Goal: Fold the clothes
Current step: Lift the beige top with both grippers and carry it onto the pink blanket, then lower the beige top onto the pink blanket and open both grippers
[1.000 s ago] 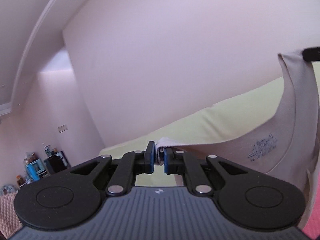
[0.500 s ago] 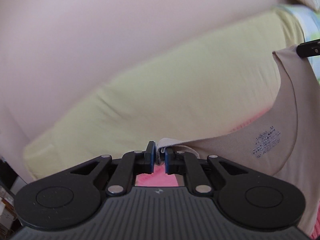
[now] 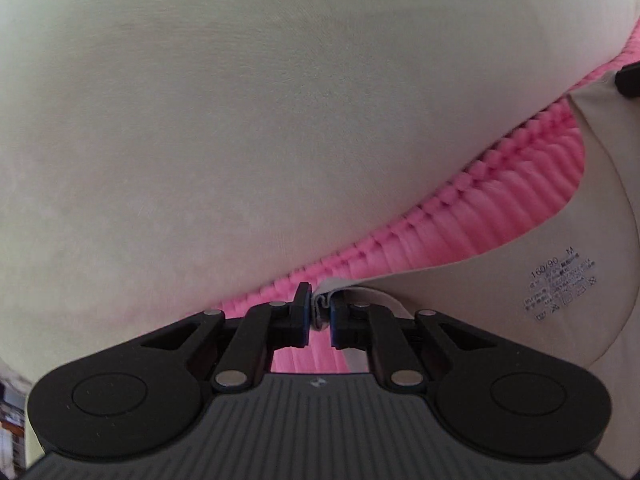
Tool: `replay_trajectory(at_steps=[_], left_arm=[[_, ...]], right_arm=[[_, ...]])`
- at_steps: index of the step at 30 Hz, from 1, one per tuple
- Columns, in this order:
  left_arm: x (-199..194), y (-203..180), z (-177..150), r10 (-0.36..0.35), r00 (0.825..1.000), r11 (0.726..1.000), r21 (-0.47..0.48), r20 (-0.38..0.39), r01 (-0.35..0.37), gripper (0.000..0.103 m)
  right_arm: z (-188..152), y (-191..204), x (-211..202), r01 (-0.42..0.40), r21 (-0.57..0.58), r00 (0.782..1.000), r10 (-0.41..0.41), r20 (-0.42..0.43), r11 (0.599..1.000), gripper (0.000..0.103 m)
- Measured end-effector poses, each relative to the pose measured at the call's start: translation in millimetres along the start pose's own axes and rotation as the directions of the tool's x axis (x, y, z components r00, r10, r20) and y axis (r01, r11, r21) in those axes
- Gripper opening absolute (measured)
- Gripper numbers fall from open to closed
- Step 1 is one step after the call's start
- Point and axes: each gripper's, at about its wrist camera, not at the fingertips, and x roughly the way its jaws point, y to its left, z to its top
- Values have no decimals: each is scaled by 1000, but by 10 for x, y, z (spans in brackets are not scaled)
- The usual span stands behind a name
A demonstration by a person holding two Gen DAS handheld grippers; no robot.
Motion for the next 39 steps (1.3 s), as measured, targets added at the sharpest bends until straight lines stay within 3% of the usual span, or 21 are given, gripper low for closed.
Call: replay_trajectory(at_steps=[1, 3, 4, 5, 6, 7, 8, 10, 12, 14, 15, 19, 21, 23, 25, 27, 30, 34, 37, 39], left_arm=[[131, -46, 1, -8, 999, 1000, 25, -40, 9, 23], [397, -140, 2, -21, 992, 997, 74, -122, 30, 28], [496, -215, -49, -16, 986, 992, 119, -165, 36, 30], [509, -269, -106, 8, 986, 984, 178, -167, 22, 32], [482, -279, -126, 24, 988, 979, 206, -154, 9, 45], [394, -242, -144, 31, 990, 974, 225, -134, 0, 59], [248, -123, -153, -3, 993, 978, 205, -116, 27, 63], [-9, 114, -177, -47, 994, 988, 140, -96, 60, 64], [-361, 362, -277, -59, 995, 995, 74, -81, 65, 64], [-1020, 630, -632, -86, 995, 996, -9, -42, 86, 64], [-1143, 655, -719, -93, 995, 996, -18, -36, 93, 64], [-2181, 505, -1734, -167, 986, 986, -7, -24, 167, 64], [-2418, 253, -2180, -212, 975, 977, 21, -61, 214, 64], [-2712, -75, -2648, -259, 959, 962, 61, -117, 267, 64], [-2861, -252, -2845, -309, 941, 944, 75, -137, 321, 64], [-2950, -512, -2986, -334, 934, 930, 119, -129, 349, 64], [-2673, -773, -3033, -343, 932, 920, 161, -114, 358, 64], [-2417, -964, -3264, -265, 960, 904, 323, -90, 280, 64], [-2312, -991, -3429, -234, 970, 872, 429, -59, 236, 64], [-2227, -1025, -3543, -198, 980, 844, 501, -35, 189, 65]], right_arm=[[-38, -4, 141, 1, 10, 1000, -1, -6, 1000, 1], [-123, -21, 413, -12, 12, 995, 13, -95, 1000, 4], [-188, -17, 527, -16, 23, 990, 19, -140, 1000, 14], [-244, -26, 631, -20, 32, 984, 25, -176, 999, 39], [-305, -11, 708, -9, 36, 980, 16, -201, 999, 48], [-332, -7, 648, 6, 31, 985, -1, -170, 1000, 64], [-350, -6, 558, 22, 24, 992, -19, -127, 999, 77], [-372, -31, 304, 45, 24, 999, -44, -31, 999, 85], [-392, -93, -57, 18, 52, 1000, -19, 15, 999, 85], [-523, -154, -482, -25, 99, 998, 20, 52, 995, 85], [-681, -181, -754, -63, 130, 997, 56, 59, 989, 85], [-1530, -16, -1658, -162, 148, 987, 161, 15, 976, 82], [-1954, 126, -2084, -181, 96, 982, 186, -44, 979, 72], [-2378, 324, -2446, -196, -7, 974, 194, -117, 980, 41], [-2722, 543, -2680, -214, -135, 965, 188, -183, 967, 36], [-2964, 615, -2936, -203, -301, 971, 153, -182, 932, 36], [-3085, 745, -3051, -169, -478, 983, 114, -142, 862, 36], [-3180, 726, -3177, -116, -684, 993, 92, -72, 720, 35], [-3375, 686, -3207, -46, -796, 998, 57, -15, 603, 23], [-3438, 778, -3155, -14, -835, 998, 53, 18, 549, 17]])
